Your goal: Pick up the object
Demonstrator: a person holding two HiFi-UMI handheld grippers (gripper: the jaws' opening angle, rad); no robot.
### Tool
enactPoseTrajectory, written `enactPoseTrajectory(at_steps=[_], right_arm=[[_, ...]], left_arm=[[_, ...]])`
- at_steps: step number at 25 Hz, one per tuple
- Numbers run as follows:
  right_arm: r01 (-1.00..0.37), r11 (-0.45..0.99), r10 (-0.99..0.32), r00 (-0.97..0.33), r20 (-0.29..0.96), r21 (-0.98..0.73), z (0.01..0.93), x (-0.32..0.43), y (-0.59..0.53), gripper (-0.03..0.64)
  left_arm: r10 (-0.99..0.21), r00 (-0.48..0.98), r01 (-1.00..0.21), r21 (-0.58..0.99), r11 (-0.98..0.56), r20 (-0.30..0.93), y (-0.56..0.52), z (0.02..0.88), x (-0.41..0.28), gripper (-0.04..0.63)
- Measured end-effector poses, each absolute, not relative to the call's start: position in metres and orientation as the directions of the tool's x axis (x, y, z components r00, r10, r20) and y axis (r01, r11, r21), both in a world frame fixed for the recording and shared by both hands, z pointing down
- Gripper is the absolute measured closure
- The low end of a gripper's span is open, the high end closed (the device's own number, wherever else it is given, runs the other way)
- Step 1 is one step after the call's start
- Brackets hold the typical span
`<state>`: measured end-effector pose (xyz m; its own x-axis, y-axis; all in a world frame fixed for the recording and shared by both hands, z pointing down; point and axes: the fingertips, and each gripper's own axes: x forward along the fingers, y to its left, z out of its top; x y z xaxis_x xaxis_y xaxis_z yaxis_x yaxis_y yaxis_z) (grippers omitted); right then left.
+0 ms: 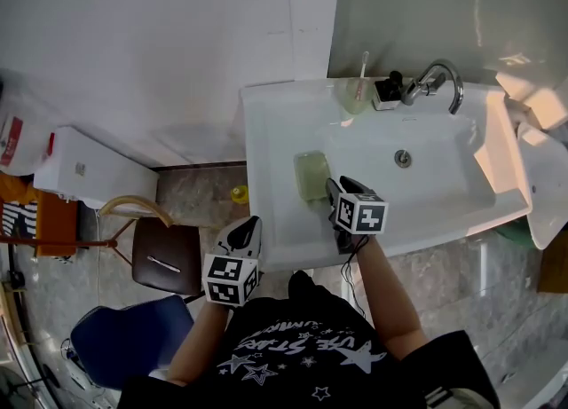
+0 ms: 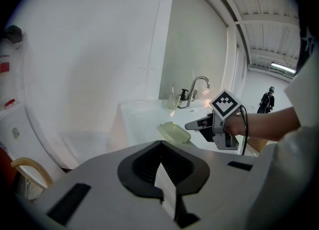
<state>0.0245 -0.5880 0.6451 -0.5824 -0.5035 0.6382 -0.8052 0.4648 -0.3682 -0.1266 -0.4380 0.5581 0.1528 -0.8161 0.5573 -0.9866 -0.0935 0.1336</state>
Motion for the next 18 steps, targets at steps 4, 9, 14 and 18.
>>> enactPoseTrajectory(at_steps=[4, 9, 14, 18], right_arm=[[-0.811, 0.466, -0.471, -0.565, 0.678, -0.353, 0.657, 0.018, -0.596, 0.483], [-0.824, 0.452, -0.451, -0.542, 0.709, -0.342, 0.667, 0.015, -0.596, 0.512], [-0.832, 0.446, -0.451, -0.527, 0.72, -0.33, 0.673, 0.013, -0.595, 0.542], [-0.851, 0.412, -0.466, -0.503, 0.728, -0.324, 0.674, 0.014, -0.596, 0.565]], left_arm=[[-0.81, 0.144, -0.987, 0.137, -0.079, 0.568, -0.445, 0.562, -0.13, 0.58], [-0.803, 0.138, -0.987, 0.145, -0.065, 0.58, -0.442, 0.568, -0.133, 0.58], [-0.804, 0.133, -0.987, 0.147, -0.057, 0.58, -0.438, 0.571, -0.135, 0.58], [-0.803, 0.131, -0.988, 0.147, -0.054, 0.581, -0.437, 0.571, -0.139, 0.58]])
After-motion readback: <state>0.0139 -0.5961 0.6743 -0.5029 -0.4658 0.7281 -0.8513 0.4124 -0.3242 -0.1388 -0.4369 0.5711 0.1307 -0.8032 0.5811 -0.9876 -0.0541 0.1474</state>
